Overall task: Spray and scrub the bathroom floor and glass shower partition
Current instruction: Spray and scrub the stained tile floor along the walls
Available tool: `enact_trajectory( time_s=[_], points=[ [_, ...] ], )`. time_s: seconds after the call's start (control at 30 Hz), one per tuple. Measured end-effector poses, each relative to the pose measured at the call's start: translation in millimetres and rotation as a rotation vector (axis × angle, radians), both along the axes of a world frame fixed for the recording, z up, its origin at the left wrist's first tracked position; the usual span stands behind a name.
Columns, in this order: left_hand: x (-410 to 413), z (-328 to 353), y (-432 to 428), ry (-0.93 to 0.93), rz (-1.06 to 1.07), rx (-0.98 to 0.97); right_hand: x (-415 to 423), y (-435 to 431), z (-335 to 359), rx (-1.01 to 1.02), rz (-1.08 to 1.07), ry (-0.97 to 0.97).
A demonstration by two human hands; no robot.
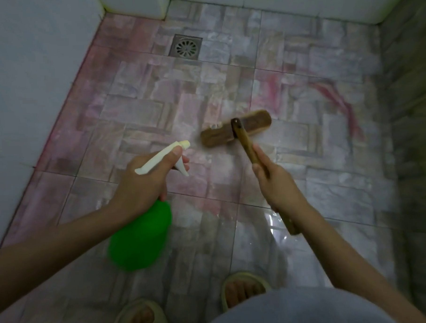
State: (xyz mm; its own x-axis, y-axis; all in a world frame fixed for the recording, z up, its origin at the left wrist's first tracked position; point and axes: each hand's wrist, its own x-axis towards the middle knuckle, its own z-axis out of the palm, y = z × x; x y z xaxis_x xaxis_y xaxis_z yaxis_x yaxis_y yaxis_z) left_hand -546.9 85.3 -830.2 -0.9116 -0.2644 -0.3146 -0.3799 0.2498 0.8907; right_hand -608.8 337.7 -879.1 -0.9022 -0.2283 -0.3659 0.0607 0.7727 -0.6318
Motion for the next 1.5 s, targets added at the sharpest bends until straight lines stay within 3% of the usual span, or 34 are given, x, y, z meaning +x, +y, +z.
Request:
enact_trajectory(
  time_s=[0.23,0.43,0.63,0.83,1.03,1.5],
  points=[
    [-1.8,1.4,42.6,0.006,-0.091,0.053,122.8,83.5,35.4,-0.017,-0.161,-0.060],
    [-8.5,0.3,78.6,-0.005,-0.190,0.075,19.6,67.6,-6.0,-0.021,-0.230,0.001],
    [-14.4,5.1,98.9,0.022,-0.248,0.083,116.5,120.6,24.6,-0.024,-0.343,-0.063],
    [-27.4,5.7,124.1,0.065,-0.290,0.062,0.1,133.3,-4.5,-0.074,-0.482,0.015],
    [-74.6,13.7,161.1,0.022,-0.312,-0.029,64.4,169.1,2.7,-0.040,-0.628,-0.016],
    [-151.4,-6.3,259.1,0.058,-0.305,-0.146,54.0,190.8,9.3,-0.103,-0.655,-0.106]
  ],
)
